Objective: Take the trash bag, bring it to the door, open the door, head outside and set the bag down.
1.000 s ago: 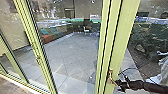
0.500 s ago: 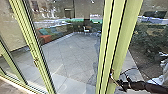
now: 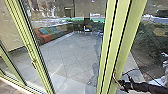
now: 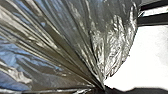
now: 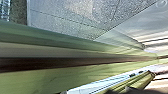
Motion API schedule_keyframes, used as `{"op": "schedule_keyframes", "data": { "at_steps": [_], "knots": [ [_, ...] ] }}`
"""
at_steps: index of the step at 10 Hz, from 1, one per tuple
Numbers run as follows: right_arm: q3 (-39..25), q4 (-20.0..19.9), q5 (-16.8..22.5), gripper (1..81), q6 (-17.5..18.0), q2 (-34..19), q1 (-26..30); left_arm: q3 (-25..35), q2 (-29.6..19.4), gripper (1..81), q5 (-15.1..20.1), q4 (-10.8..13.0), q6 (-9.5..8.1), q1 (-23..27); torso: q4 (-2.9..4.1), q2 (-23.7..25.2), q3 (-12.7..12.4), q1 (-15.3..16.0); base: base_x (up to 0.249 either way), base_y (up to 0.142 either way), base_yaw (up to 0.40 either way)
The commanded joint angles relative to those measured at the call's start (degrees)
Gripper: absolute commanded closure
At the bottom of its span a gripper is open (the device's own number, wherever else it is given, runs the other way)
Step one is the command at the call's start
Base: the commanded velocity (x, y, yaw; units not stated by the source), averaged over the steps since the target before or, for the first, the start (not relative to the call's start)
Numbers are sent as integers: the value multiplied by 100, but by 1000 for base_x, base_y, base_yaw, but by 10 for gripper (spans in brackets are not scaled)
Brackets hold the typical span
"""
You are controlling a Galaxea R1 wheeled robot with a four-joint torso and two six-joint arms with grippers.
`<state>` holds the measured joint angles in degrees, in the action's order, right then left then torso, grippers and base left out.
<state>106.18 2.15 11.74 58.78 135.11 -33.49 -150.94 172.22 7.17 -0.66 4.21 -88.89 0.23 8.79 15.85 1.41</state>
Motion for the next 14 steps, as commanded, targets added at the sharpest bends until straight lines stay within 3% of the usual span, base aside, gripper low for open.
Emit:
{"op": "schedule_keyframes", "data": {
  "at_steps": [1, 5, 7, 9, 14],
  "knots": [
    [-45, 84, 136, 10, 134, -182, 522, 39, 33, 811, 461, -13, -16, 104, 0, 0, 0, -2, 0, 0, 0],
    [-230, 84, -460, 10, 133, -718, 768, 39, 24, 811, 470, -22, -16, 104, 2, -11, 7, 9, 0, 0, 0],
    [-459, 93, -620, 10, 142, -1045, 1189, 39, 33, 811, 584, -22, -7, 104, 2, -11, 11, 6, 0, 0, 0],
    [-318, 172, -524, 10, 133, -1089, 1453, 65, 41, 811, 584, -13, -16, 96, 2, -11, 13, 6, 0, 0, 0],
    [-222, 497, 469, 10, 142, -886, 2086, 65, 59, 811, 584, -13, -7, 96, 2, -9, 18, 0, 0, 0, 0]
  ]
}}
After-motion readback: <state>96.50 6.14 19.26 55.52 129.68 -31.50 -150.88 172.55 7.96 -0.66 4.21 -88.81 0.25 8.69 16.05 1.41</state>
